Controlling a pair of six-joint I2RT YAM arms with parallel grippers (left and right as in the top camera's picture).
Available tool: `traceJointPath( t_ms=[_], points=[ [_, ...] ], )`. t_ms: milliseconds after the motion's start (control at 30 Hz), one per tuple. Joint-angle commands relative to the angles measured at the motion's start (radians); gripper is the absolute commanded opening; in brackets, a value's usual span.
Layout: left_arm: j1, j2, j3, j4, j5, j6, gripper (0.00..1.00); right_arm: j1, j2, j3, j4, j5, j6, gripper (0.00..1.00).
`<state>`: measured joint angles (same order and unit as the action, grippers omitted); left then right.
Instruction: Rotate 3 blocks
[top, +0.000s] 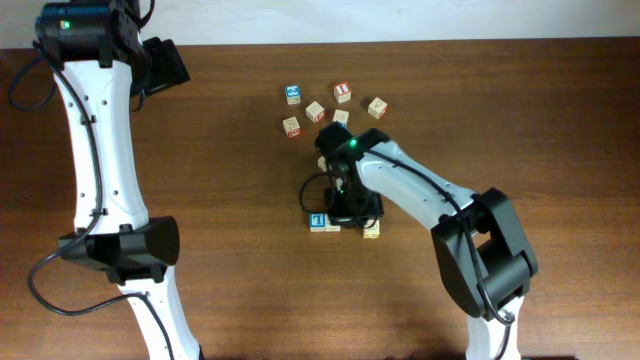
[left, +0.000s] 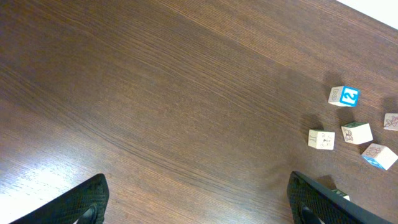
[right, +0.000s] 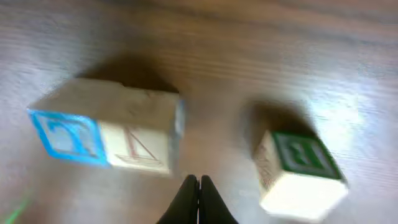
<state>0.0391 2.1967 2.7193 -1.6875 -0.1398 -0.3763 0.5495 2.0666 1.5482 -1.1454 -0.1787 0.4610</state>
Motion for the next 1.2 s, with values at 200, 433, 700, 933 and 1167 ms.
traceJointPath(
  t_ms=[200, 433, 700, 933, 1167],
  points=[
    [0.003, -0.019, 0.011, 0.000, -0.014, 0.008, 0.89, -0.170, -0.135, 0.370, -0.322, 0.008, -0.092, 0.15],
    [0.003, -0.019, 0.011, 0.000, -0.014, 0.008, 0.89, -0.165, -0.147, 0.109, -0.297, 0.006, -0.113, 0.39],
    [0.003, -0.019, 0.011, -0.001, -0.014, 0.008, 0.89, -0.078, -0.129, -0.153, 0.029, 0.003, -0.116, 0.45],
    [0.003, -0.019, 0.011, 0.000, -0.014, 0.008, 0.89, -0.077, -0.042, -0.154, 0.050, 0.031, -0.111, 0.44],
    [0.003, -0.019, 0.011, -0.001, -0.014, 0.008, 0.89, -0.076, -0.041, -0.153, 0.072, -0.002, -0.105, 0.24]
  ],
)
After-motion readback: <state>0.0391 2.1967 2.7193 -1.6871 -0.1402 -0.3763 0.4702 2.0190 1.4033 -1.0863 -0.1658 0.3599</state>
